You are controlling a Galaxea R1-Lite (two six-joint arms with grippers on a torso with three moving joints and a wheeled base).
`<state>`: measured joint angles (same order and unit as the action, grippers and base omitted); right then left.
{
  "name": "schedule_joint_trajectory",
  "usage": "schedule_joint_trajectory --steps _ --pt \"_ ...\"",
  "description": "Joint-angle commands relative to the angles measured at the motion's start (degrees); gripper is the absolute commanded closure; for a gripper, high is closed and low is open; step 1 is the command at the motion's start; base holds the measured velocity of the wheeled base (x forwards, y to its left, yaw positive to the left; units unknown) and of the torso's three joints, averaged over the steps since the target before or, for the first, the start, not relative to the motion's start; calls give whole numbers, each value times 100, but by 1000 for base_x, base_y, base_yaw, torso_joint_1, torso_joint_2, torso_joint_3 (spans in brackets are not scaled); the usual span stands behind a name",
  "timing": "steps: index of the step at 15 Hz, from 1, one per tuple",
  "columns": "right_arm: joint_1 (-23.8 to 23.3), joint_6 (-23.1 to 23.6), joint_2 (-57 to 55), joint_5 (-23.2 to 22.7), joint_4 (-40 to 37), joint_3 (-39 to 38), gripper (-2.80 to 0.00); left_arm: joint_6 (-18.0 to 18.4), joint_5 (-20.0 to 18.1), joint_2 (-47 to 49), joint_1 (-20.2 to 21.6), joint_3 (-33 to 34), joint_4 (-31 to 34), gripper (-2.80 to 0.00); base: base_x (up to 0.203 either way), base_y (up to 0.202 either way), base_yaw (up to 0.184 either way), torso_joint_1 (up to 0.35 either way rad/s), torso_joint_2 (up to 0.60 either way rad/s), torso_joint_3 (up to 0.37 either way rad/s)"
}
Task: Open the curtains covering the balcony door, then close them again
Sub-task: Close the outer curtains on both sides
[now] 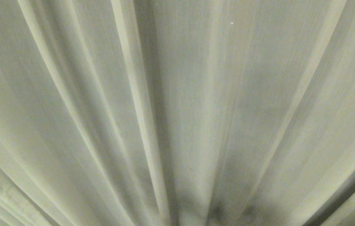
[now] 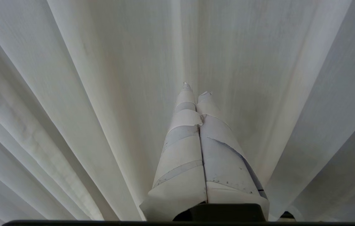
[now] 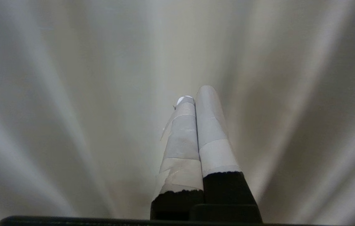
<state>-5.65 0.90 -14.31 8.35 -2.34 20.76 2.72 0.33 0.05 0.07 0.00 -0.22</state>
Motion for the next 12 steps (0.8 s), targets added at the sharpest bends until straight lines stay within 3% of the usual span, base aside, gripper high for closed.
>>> schedule_joint_trajectory --steps 1,2,12 --pt "-860 -4 -773 -11 -11 290 0 1 11 -5 1 0 -4 0 0 0 0 0 0 0" --pt "-1143 -2 -930 -91 -3 354 -280 1 11 -5 1 0 -4 0 0 0 0 0 0 0" --pt "-2487 -52 -2046 -254 60 979 -280 1 2 -5 1 0 -4 0 0 0 0 0 0 0"
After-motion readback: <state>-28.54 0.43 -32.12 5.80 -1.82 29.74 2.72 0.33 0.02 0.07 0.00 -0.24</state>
